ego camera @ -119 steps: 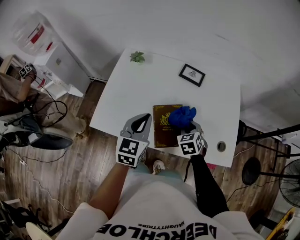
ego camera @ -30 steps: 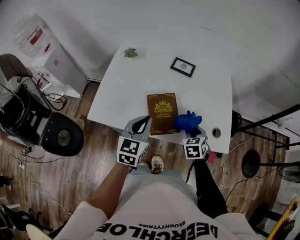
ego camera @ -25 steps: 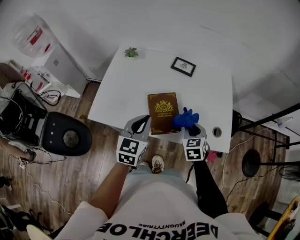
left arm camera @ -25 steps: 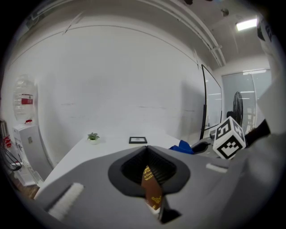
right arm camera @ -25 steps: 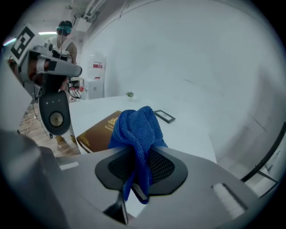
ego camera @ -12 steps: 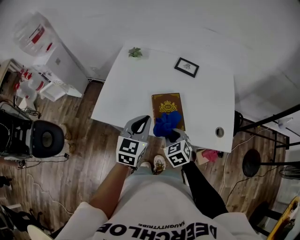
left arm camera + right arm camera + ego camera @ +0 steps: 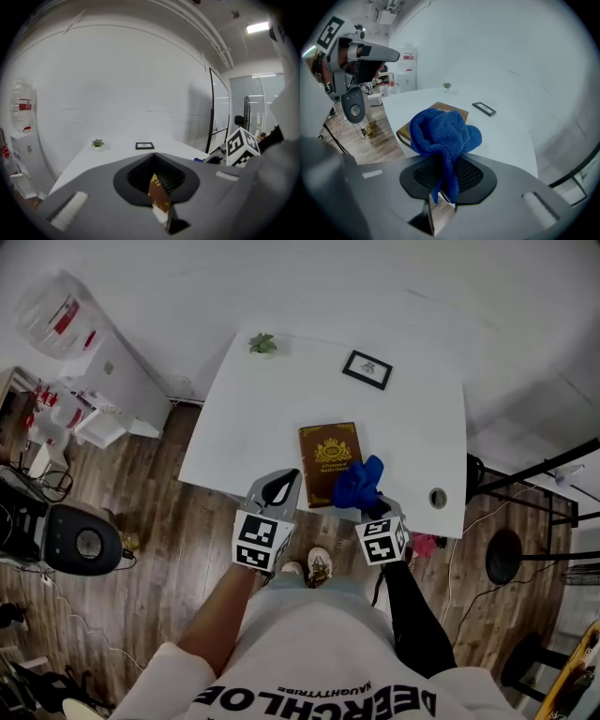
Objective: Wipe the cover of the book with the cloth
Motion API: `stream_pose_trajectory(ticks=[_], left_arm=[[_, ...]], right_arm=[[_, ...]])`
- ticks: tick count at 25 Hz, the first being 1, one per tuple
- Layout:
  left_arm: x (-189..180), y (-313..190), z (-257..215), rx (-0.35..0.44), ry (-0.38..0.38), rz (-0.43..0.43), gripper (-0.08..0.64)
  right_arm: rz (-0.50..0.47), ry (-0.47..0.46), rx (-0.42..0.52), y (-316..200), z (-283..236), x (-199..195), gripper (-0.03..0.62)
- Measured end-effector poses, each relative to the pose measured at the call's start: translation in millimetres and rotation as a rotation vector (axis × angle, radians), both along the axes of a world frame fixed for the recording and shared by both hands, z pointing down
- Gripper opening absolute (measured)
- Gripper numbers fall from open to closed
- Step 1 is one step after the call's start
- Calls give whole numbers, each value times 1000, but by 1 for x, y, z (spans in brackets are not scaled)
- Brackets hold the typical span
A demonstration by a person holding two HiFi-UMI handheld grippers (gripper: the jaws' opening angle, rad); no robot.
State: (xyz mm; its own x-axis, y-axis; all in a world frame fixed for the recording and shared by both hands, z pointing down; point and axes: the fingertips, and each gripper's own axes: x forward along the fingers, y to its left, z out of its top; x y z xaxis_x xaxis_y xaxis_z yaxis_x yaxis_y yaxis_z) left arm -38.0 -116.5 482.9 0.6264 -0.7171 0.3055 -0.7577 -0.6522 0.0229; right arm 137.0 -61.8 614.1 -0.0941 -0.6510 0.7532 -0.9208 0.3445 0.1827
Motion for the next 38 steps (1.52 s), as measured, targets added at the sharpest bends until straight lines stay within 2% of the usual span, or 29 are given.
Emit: stream_pose_trajectory(ticks=[6, 10, 18, 29, 31, 35, 38], left_arm=[[8, -2, -1, -5, 2, 19, 57], [11, -4, 0, -8, 4, 19, 57], [1, -16, -6, -1, 10, -21, 57], [-44, -30, -4, -8, -9, -155, 57], [-53, -31, -2, -15, -14, -184, 57], [-65, -32, 2, -26, -20, -221, 57], [-66, -35, 3, -30, -21, -230, 57]], right_arm=[[162, 18, -57, 9, 10, 51, 75], [163, -17, -22, 4, 1, 50, 75], [66, -38, 110, -47, -37, 20, 74], [-184, -93, 211, -131, -75, -92, 72], [-239, -100, 193, -131, -67, -113, 72], [-322, -82, 20, -110, -13, -138, 72], [-347, -65, -11, -100, 2, -140, 72]])
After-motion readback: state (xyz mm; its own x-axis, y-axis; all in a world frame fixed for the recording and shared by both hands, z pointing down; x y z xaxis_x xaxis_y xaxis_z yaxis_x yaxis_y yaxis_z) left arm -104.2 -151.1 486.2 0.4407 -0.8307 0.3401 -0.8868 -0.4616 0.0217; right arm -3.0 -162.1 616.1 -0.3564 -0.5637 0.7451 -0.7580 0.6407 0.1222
